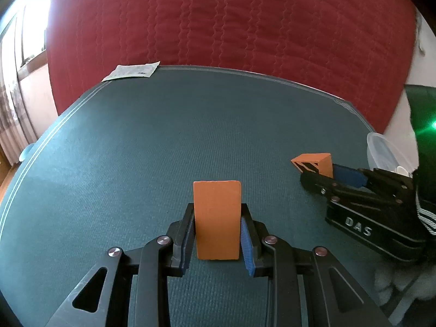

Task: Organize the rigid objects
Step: 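Grasp the small orange wedge with the right gripper while the left gripper holds the orange block, then carry the orange wedge into the clear bowl and open the right gripper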

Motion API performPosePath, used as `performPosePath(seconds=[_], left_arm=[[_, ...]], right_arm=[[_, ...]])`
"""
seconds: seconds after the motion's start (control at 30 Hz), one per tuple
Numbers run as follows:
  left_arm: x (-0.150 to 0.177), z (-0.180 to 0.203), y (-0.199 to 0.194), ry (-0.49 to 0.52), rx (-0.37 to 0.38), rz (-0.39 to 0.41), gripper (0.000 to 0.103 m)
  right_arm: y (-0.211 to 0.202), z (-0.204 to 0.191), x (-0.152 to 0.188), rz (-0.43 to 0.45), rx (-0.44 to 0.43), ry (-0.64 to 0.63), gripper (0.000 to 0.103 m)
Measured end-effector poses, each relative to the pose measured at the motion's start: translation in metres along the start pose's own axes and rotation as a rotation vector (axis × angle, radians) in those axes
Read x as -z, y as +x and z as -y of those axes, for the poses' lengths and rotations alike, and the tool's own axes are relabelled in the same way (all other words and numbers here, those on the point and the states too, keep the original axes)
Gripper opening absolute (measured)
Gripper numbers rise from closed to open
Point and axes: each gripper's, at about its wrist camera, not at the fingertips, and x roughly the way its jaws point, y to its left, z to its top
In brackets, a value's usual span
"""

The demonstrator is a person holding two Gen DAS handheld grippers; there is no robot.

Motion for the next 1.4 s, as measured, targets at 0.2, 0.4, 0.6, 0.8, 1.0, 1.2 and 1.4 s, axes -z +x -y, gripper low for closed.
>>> performPosePath(seconds=[0.2,0.4,0.6,0.8,1.0,1.2,1.4], left_arm=[[-0.001,-0.001,-0.001,-0.005,0.006,0.004,0.031],[0.002,-0.001,-0.002,0.003,0.012,0.012,0.031],[0.002,0.0,-0.004,0.016,0.017,0.017,0.031],[0.004,0.0,-0.006,0.024,0.019,0.022,0.031],[0.004,0.0,-0.006,0.031,0.021,0.023,0.031],[0.004,0.001,-0.006,0.033,0.023,0.023,0.031],[0.004,0.002,-0.006,0.032,0.021,0.025,0.031]], right_arm=[[-0.005,0.002,0.004,0.007,0.045,0.029,0.033],[-0.029,0.014,0.017,0.064,0.034,0.107,0.033],[-0.063,0.034,0.032,0.125,0.031,0.197,0.033],[-0.094,0.061,0.043,0.194,0.093,0.285,0.033],[-0.116,0.092,0.06,0.228,0.151,0.37,0.033],[-0.126,0.111,0.071,0.244,0.208,0.407,0.033],[-0.129,0.12,0.077,0.251,0.256,0.411,0.033]])
